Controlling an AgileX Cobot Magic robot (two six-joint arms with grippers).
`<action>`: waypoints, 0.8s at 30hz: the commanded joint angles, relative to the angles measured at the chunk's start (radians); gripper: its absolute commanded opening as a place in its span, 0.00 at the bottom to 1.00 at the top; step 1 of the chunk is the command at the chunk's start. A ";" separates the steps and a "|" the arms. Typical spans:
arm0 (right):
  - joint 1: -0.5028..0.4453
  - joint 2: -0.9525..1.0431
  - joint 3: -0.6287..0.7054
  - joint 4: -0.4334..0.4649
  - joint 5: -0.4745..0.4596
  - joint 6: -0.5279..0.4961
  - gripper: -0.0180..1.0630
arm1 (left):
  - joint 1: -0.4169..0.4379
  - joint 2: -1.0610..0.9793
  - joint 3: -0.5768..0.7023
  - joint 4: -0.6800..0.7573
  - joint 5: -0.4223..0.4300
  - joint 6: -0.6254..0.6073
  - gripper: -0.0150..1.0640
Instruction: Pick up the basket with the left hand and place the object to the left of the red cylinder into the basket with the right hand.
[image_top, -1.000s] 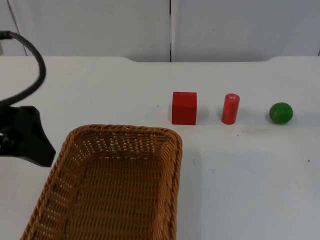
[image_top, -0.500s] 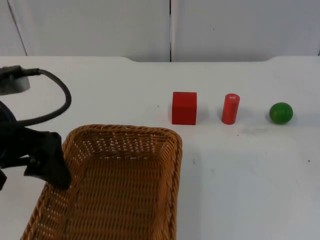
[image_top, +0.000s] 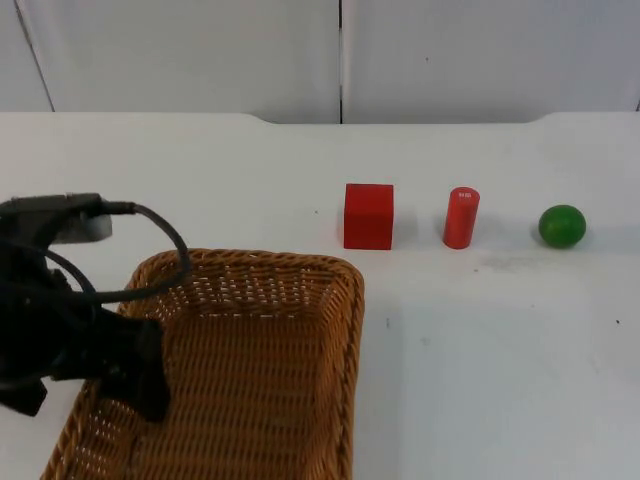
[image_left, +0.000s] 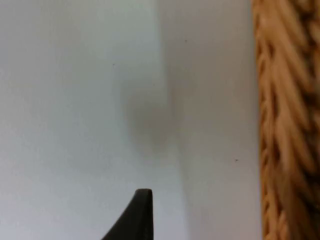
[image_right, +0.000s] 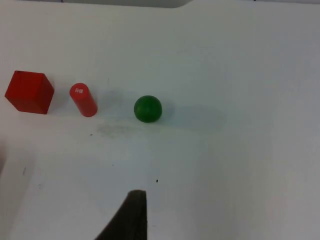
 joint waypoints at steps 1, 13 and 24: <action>-0.005 -0.005 -0.006 0.008 0.005 -0.004 0.99 | -0.007 0.016 -0.004 -0.007 -0.013 -0.006 0.99; -0.005 -0.005 -0.006 0.008 0.000 -0.004 0.99 | -0.008 0.062 -0.004 -0.014 -0.062 -0.006 0.99; -0.005 -0.005 -0.006 0.003 0.001 -0.004 0.99 | -0.009 0.062 0.000 -0.014 -0.093 -0.006 0.84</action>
